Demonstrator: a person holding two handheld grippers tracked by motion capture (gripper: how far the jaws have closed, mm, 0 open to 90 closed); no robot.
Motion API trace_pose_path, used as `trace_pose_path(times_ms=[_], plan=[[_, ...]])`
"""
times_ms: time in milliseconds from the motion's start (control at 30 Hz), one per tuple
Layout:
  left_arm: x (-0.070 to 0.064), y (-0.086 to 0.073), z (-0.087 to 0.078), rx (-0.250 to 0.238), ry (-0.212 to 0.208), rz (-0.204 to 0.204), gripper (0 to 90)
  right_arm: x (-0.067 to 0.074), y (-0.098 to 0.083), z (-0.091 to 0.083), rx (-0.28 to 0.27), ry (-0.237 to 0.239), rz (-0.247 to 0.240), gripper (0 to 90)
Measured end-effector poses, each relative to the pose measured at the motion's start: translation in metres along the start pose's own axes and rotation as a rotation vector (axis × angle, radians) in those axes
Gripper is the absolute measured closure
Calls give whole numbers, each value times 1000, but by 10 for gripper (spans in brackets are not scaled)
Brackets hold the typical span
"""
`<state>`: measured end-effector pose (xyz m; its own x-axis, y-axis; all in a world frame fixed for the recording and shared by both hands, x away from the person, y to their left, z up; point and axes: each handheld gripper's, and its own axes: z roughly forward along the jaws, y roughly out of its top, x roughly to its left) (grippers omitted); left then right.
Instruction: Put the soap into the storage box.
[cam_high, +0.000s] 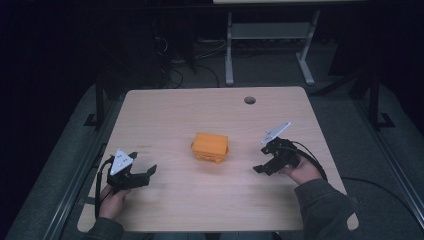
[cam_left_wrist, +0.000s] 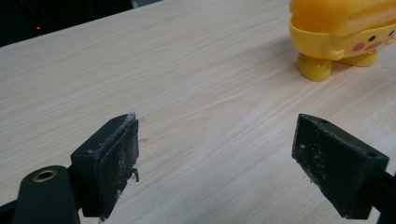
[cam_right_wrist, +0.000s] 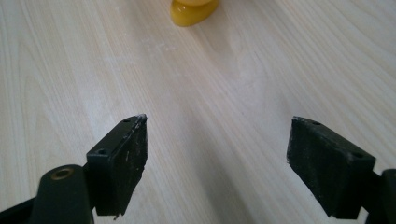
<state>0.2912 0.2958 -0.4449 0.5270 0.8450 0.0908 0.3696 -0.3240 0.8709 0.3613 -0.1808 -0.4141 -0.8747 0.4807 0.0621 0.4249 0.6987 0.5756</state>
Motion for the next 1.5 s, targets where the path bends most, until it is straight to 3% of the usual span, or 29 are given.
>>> trace_pose_path(times_ms=[1500], plan=[[-5,0,2,9,-18,14,140,20,-105,-17,-64,-51,164,200]])
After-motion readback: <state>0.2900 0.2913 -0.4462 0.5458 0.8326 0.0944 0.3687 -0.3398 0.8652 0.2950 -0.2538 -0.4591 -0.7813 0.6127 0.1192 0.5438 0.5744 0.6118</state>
